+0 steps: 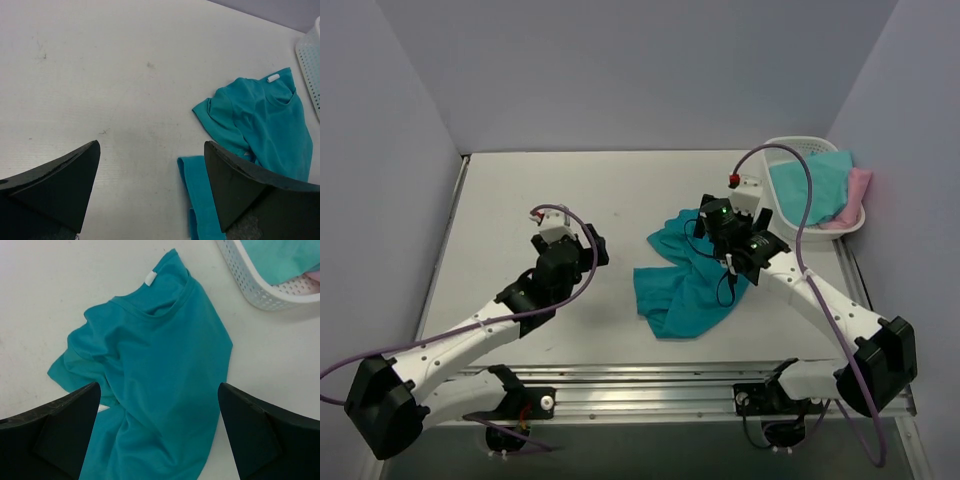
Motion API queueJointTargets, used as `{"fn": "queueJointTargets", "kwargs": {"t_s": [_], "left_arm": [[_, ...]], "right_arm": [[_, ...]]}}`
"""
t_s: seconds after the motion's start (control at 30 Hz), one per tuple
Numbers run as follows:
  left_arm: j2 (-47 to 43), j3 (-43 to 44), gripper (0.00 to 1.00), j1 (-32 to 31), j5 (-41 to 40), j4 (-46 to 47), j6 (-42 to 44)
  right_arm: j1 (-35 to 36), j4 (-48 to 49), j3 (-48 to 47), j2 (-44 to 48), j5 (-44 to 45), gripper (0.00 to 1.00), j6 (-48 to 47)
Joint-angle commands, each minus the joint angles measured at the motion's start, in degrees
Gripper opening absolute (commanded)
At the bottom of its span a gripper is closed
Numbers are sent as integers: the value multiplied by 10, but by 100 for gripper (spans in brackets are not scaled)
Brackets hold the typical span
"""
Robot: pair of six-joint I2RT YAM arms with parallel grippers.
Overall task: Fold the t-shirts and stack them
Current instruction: Flatten the tshirt out
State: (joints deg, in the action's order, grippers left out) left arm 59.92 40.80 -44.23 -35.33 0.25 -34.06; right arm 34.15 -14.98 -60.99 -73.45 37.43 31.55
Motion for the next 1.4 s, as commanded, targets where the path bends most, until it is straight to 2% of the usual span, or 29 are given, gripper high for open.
{"fn": "queueJointTargets", "kwargs": {"t_s": [0.0,0.1,0.17,0.23,0.27,0.37,0.47,0.6,0.67,0.73,0.83,0.93,1.07,1.17,1.27,1.33,1.37], "left_arm": [[23,9,94,-2,3,15,-8],[42,18,94,-2,16,24,-14],[53,18,94,-2,25,31,-18],[61,18,94,-2,34,45,-21],[74,24,94,-2,38,47,-26],[107,38,94,-12,50,37,-38],[135,43,94,-43,38,48,-46],[157,39,94,-69,27,62,-59],[160,39,94,-91,19,62,-64],[161,57,94,-120,-24,35,-69],[189,95,94,-218,-147,-57,-77],[218,123,94,-252,-143,-105,-131],[229,76,94,-269,-126,-46,-192],[226,44,94,-271,-145,-38,-245],[195,4,94,-270,-162,-13,-264],[163,-42,94,-267,-159,48,-247],[154,-62,94,-261,-150,130,-212]], "right_arm": [[-8,14,20,-6,-32,100,2],[-8,21,10,-34,-43,100,-9],[-13,61,10,-45,-67,100,-29],[-49,129,21,-70,-117,100,-56],[-73,139,16,-107,-179,100,-59],[-123,141,-31,-171,-266,100,-59],[-123,145,-70,-253,-276,100,-61],[-121,119,-131,-319,-278,100,-67],[-111,130,-123,-310,-279,100,-69],[-93,137,-102,-299,-266,100,-67],[-65,124,-84,-272,-237,100,-70],[-41,107,-73,-238,-209,100,-70],[-30,86,-63,-185,-193,100,-76],[-30,73,-55,-152,-178,100,-82],[-30,61,-48,-127,-167,100,-88],[-30,56,-42,-118,-163,100,-90],[-30,57,-40,-110,-161,100,-90]]}}
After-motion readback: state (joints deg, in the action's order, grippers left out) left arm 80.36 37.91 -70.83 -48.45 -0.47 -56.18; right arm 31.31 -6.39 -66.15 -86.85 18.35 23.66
